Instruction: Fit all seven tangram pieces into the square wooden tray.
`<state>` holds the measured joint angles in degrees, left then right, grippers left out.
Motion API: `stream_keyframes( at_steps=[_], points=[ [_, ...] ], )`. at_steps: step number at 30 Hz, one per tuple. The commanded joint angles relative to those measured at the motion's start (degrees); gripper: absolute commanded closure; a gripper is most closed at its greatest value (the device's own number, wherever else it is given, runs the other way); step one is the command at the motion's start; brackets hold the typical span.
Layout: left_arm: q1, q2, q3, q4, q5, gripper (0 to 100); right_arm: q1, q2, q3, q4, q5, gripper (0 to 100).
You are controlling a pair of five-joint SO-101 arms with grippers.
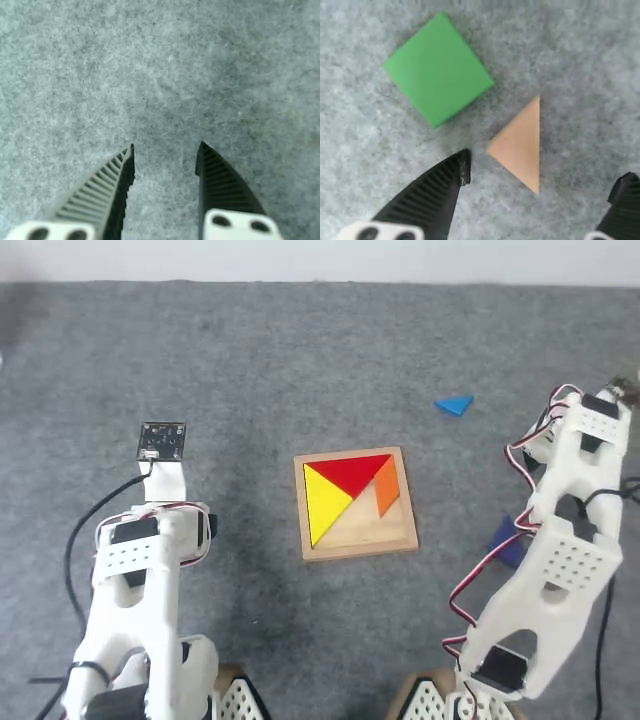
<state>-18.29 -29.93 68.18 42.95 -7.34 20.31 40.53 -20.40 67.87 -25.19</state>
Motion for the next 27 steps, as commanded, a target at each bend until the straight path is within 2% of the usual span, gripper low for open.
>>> stream_keyframes(
  at_steps=[1, 4, 12, 17, 23, 27],
  points=[
    [0.5, -1.5, -0.2, -0.7, -0.5, 80, 0.9, 0.4, -6.2, -0.7, -0.6, 66.8],
    [0.5, -1.5, -0.2, -0.7, -0.5, 80, 0.9, 2.5, -9.6, -1.8, -0.4, 72.4],
    [0.5, -1.5, -0.2, -0.7, -0.5, 80, 2.2, 7.7, -12.3, -1.3, -0.3, 72.8],
    [0.5, -1.5, -0.2, -0.7, -0.5, 80, 1.8, 7.4, -13.0, 3.6, -0.1, 72.8],
    [0.5, -1.5, -0.1, -0.7, -0.5, 80, 0.2, 7.4, -14.9, 6.8, 4.1, 73.0],
    [0.5, -1.5, -0.1, -0.7, -0.5, 80, 0.2, 7.8, -14.9, 6.8, 4.2, 79.0]
  ],
)
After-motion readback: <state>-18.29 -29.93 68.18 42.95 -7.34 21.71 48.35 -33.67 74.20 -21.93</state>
